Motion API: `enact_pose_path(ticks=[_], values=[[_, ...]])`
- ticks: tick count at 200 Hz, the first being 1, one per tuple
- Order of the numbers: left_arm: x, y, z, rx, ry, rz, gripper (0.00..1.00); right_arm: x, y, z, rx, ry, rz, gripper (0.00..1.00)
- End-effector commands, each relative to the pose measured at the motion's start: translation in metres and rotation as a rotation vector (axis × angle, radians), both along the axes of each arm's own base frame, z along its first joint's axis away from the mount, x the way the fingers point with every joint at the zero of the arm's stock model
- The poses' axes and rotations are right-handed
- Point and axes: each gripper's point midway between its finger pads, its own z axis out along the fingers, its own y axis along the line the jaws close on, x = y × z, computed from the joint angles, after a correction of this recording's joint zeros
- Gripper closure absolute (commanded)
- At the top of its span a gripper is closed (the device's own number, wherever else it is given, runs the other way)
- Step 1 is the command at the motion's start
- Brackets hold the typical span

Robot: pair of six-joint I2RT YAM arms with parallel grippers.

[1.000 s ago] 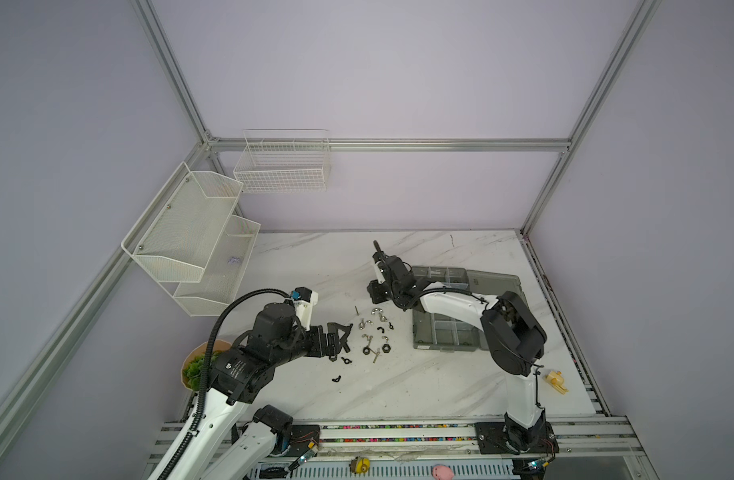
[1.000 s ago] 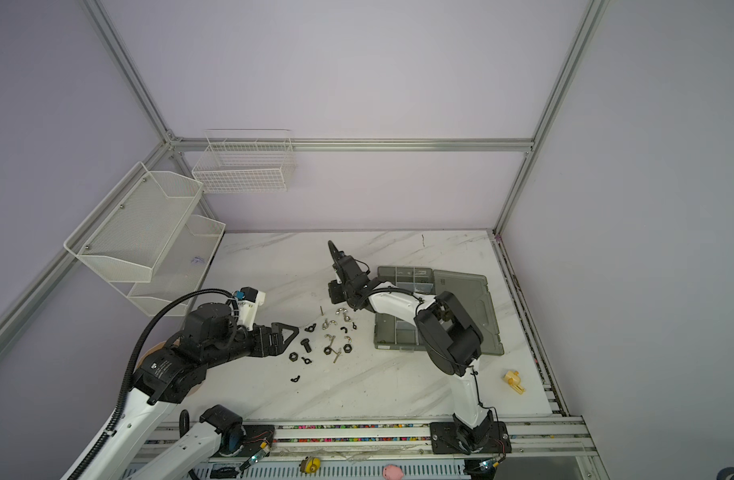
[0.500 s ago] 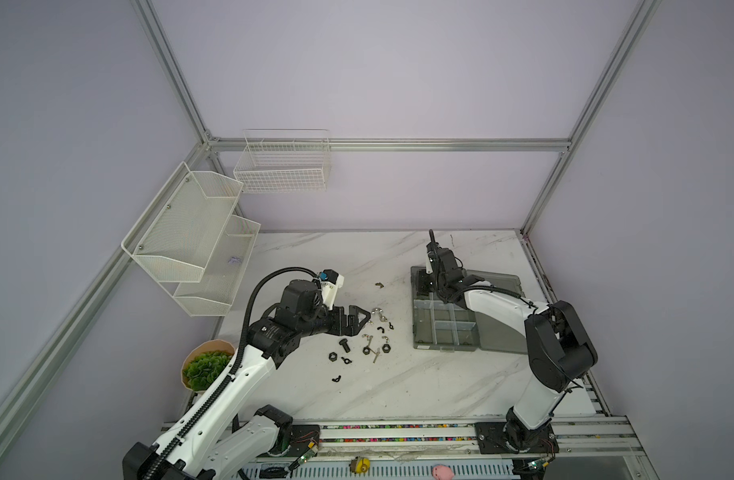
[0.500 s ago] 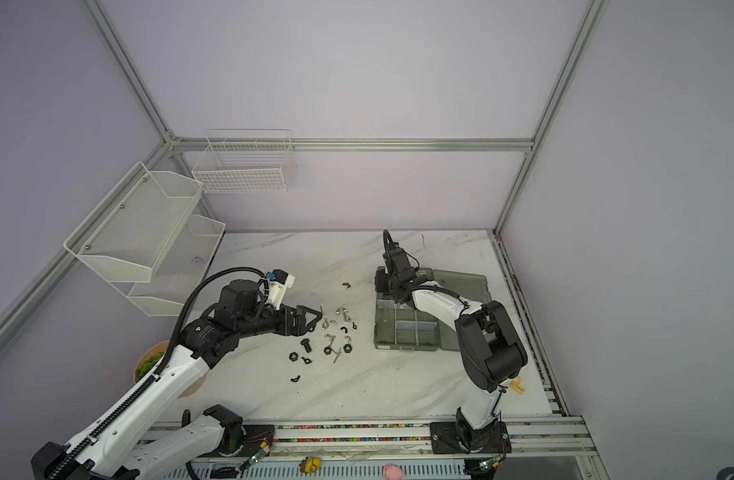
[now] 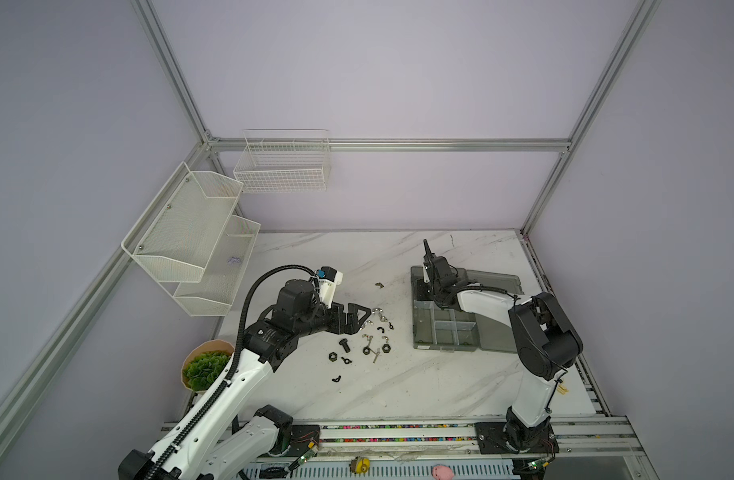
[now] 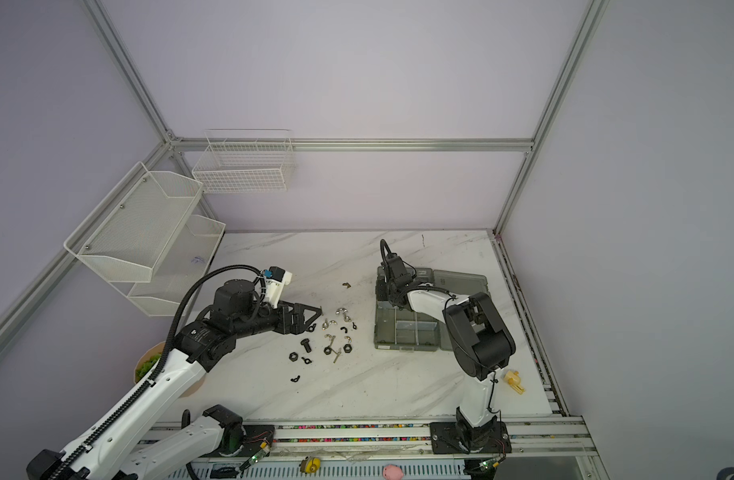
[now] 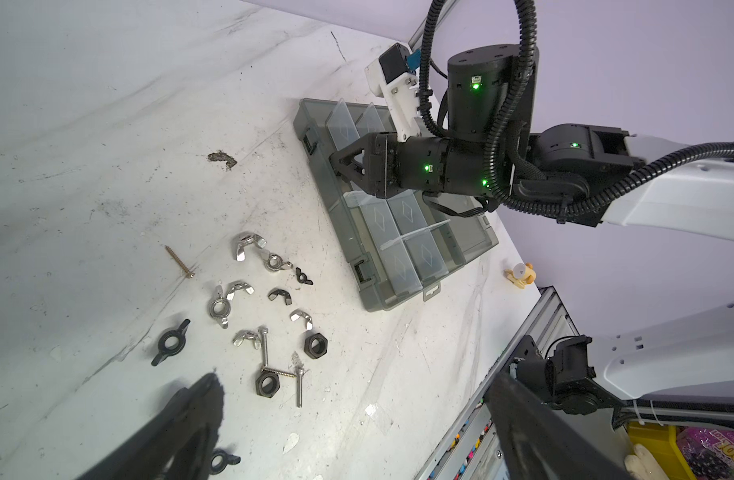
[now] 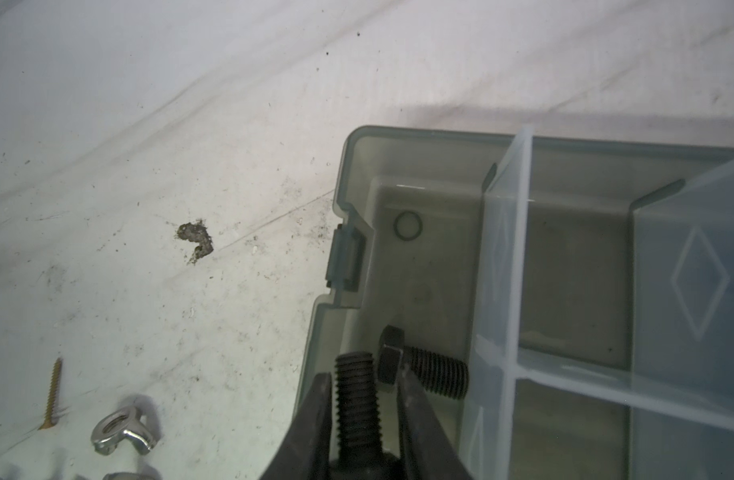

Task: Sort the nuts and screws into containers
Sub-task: 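Carry the second black bolt with the right gripper to the organizer compartment, then lower the bolt into the compartment and open the right gripper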

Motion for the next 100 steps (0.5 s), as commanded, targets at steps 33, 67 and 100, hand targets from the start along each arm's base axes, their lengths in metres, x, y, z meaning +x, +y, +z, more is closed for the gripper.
enact_pose_path(ticks=[33, 67, 100], values=[[0.007, 0.0, -0.003, 0.014, -0.027, 0.013, 0.0, 0.015, 0.001, 0.006, -0.003, -0.042, -0.003, 0.78], [0.011, -0.001, -0.007, 0.023, -0.023, 0.012, 0.0, 0.018, 0.001, 0.011, -0.008, -0.056, -0.007, 0.74], [0.01, 0.0, -0.005, 0.026, -0.024, 0.017, 0.0, 0.02, 0.0, 0.018, -0.001, -0.079, -0.014, 0.63]])
